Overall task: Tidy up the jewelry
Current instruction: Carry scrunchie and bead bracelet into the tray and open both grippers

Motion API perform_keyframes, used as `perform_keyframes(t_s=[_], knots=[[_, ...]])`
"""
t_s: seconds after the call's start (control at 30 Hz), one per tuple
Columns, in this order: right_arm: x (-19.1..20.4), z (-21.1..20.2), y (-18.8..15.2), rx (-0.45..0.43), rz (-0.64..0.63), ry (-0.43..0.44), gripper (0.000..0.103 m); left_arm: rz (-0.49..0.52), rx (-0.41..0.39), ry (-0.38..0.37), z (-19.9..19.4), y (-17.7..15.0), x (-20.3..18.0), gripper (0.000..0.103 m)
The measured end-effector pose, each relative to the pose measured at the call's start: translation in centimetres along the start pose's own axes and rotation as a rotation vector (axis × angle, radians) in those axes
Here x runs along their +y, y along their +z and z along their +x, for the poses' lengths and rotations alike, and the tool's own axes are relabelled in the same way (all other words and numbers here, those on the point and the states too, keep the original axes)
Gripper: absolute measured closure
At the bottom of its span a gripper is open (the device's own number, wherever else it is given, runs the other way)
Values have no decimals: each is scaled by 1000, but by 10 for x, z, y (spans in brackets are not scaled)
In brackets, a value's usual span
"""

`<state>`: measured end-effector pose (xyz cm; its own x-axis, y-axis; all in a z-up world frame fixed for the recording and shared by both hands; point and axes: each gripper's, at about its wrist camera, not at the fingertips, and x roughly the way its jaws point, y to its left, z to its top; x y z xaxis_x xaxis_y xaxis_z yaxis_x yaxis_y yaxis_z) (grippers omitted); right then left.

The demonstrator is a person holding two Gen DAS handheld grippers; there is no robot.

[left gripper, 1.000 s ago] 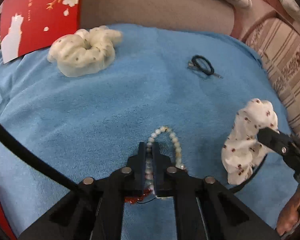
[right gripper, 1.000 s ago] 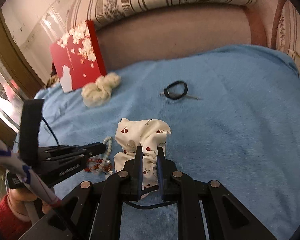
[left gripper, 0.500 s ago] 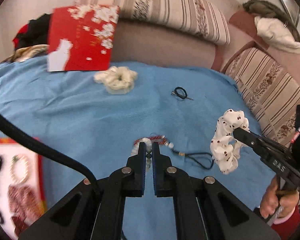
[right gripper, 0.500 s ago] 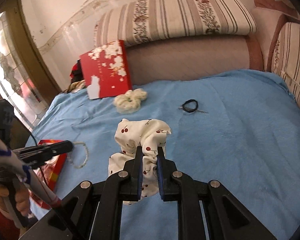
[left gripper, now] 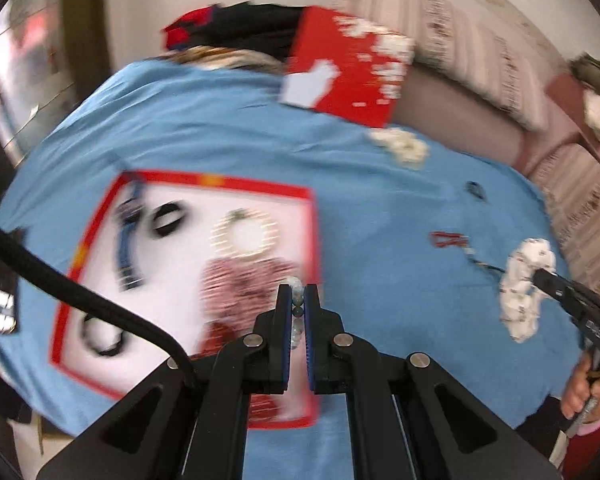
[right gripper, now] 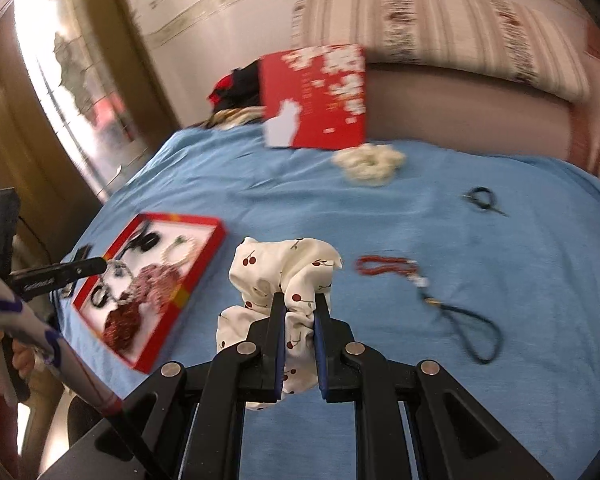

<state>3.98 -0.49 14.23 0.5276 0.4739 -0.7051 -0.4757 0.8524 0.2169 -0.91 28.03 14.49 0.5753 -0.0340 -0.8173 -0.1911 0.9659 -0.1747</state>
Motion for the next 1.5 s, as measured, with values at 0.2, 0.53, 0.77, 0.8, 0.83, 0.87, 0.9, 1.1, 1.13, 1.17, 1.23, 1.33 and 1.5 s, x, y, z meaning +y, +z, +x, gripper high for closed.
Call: perform_keyframes(t_s=[0.2, 0.53, 0.77, 0.8, 0.83, 0.87, 0.9, 1.1, 1.13, 1.17, 1.23, 1.33, 1.5], knots=[[55, 25, 1, 46, -90, 42, 90, -106, 34, 39, 11, -16, 67, 98], [131, 71, 17, 100, -191, 88, 90, -205, 69, 90, 48, -31, 129, 98], [178, 118, 44, 134, -219, 127, 90, -231, 59, 110, 54, -37, 152, 98], [185, 126, 48, 141, -221, 133, 90, -233, 55, 116, 54, -37, 153, 98], [193, 134, 51, 149, -226, 137, 90, -238, 50, 125, 53, -36, 155, 98], [199, 141, 52, 156, -231, 141, 90, -245, 47, 127, 52, -36, 157, 98], [207, 151, 54, 166, -239, 145, 90, -259, 44, 119, 51, -36, 159, 98], [242, 205, 54, 223, -299, 118, 90, -282, 15, 86, 40, -38, 157, 98], [246, 213, 54, 231, -304, 112, 90, -283, 11, 85, 37, -38, 156, 98], [247, 219, 53, 239, -304, 110, 90, -285, 9, 83, 35, -39, 155, 98], [249, 231, 53, 256, -297, 105, 89, -290, 5, 82, 31, -40, 153, 98], [250, 244, 52, 278, -281, 106, 82, -290, -20, 89, 19, -43, 148, 97], [246, 234, 57, 260, -267, 119, 54, -318, -67, 97, -4, -50, 143, 78]])
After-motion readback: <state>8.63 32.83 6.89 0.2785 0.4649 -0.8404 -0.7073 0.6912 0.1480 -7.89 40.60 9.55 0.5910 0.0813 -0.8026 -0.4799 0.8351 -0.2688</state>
